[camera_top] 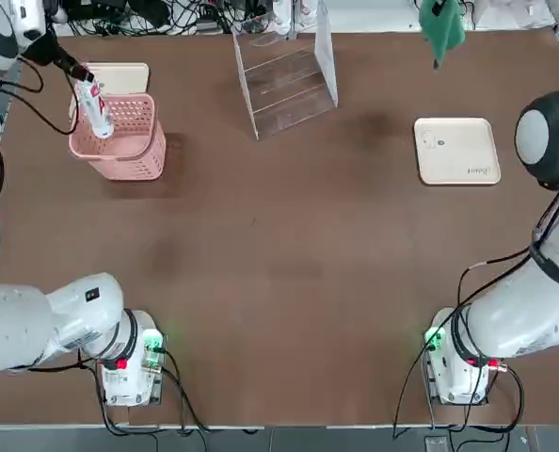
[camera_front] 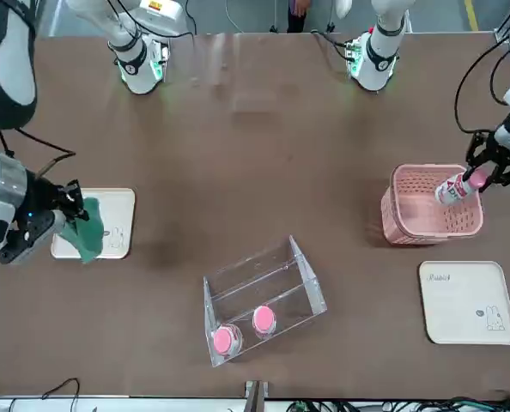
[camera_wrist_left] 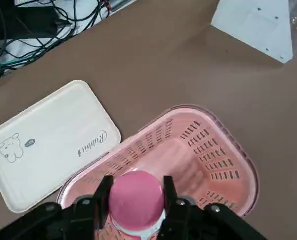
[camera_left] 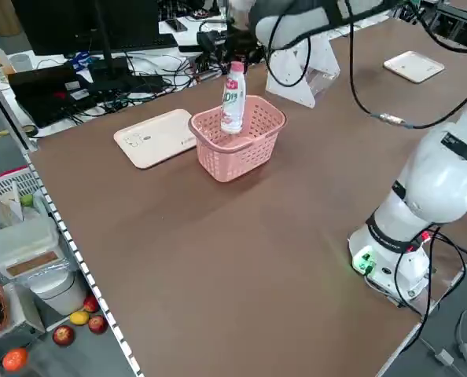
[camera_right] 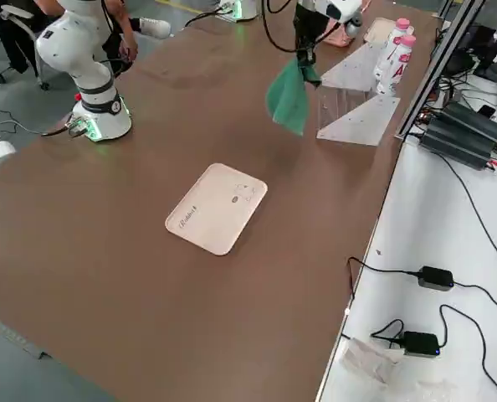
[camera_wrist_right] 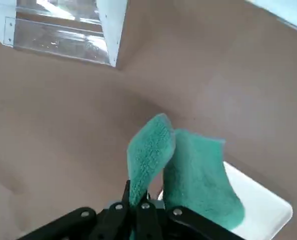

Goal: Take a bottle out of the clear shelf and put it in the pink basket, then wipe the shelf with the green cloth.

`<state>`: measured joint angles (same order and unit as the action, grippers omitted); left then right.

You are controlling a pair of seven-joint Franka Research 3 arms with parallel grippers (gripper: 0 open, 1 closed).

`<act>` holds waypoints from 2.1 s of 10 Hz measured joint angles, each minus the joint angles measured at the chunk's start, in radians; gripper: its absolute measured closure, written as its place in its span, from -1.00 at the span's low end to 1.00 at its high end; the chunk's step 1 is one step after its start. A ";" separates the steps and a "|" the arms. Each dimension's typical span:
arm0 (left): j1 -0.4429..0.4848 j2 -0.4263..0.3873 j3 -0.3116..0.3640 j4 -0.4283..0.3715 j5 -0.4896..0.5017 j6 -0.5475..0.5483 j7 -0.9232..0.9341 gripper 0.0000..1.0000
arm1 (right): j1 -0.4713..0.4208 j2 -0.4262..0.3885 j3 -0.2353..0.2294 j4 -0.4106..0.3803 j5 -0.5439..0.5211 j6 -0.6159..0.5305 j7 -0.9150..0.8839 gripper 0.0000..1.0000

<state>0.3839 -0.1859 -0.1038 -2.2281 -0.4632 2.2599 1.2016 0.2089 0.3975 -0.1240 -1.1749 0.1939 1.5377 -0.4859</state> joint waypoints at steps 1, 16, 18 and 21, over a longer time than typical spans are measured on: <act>0.013 0.021 0.000 -0.001 -0.023 0.000 0.049 0.10 | 0.053 0.002 -0.004 -0.015 -0.023 0.072 0.033 0.96; 0.064 0.222 0.002 -0.024 -0.258 -0.018 0.400 0.10 | 0.520 0.018 -0.019 -0.334 -0.028 0.928 0.667 0.96; 0.065 0.241 0.003 -0.021 -0.258 -0.013 0.410 0.10 | 0.546 0.063 -0.019 -0.336 -0.028 1.044 0.699 0.96; 0.066 0.248 0.003 0.005 -0.258 -0.010 0.410 0.10 | 0.555 0.081 -0.018 -0.355 -0.028 1.191 0.704 0.96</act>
<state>0.4499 0.0626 -0.1011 -2.2235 -0.7209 2.2496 1.6119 0.7636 0.4782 -0.1417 -1.5303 0.1659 2.7286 0.2177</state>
